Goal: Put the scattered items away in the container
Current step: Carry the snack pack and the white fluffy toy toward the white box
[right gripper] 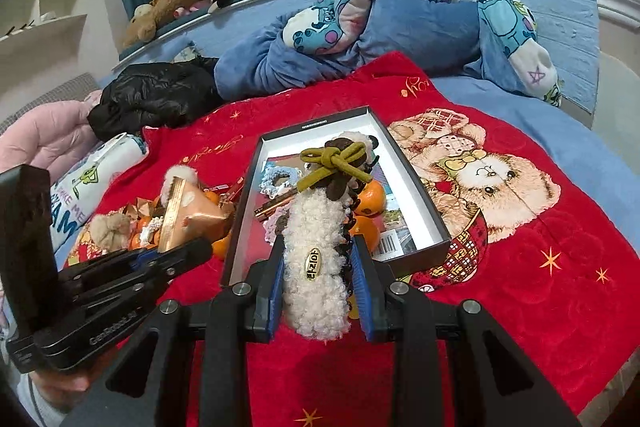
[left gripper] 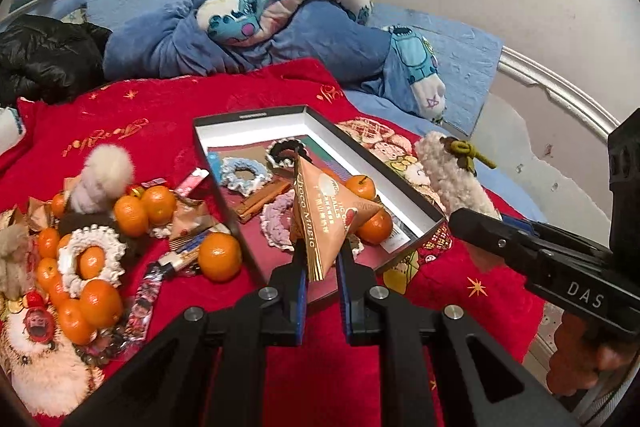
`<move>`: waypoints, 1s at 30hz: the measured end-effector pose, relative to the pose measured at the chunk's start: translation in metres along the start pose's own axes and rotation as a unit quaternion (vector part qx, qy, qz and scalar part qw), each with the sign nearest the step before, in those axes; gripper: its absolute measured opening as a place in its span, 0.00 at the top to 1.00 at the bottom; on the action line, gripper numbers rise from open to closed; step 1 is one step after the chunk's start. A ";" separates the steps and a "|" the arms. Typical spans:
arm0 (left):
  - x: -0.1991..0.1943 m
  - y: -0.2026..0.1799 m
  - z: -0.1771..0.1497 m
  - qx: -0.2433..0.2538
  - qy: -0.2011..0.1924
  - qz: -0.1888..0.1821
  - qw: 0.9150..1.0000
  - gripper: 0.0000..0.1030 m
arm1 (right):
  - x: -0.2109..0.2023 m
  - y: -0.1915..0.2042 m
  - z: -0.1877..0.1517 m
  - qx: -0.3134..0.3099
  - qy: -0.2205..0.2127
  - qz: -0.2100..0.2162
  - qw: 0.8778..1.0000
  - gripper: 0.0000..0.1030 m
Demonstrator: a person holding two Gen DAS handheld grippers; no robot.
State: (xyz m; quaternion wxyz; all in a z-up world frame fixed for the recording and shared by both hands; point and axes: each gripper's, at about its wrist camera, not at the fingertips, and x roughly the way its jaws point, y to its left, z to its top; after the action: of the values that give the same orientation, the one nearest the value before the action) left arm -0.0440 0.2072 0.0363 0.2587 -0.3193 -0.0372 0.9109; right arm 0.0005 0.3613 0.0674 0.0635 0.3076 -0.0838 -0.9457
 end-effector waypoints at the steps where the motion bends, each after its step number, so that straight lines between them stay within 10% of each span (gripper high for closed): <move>1: 0.002 0.000 0.001 0.001 0.001 0.000 1.000 0.87 | 0.001 -0.001 0.000 0.000 0.001 0.002 1.000 0.72; 30: 0.026 -0.002 0.001 -0.025 0.022 0.001 0.999 0.87 | 0.034 -0.018 0.010 0.045 -0.002 0.073 0.996 0.72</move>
State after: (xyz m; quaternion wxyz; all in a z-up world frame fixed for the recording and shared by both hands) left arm -0.0612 0.2218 0.0232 0.2506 -0.3456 -0.0537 0.9027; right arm -0.0338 0.3743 0.0526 0.1188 0.3014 -0.1484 -0.9344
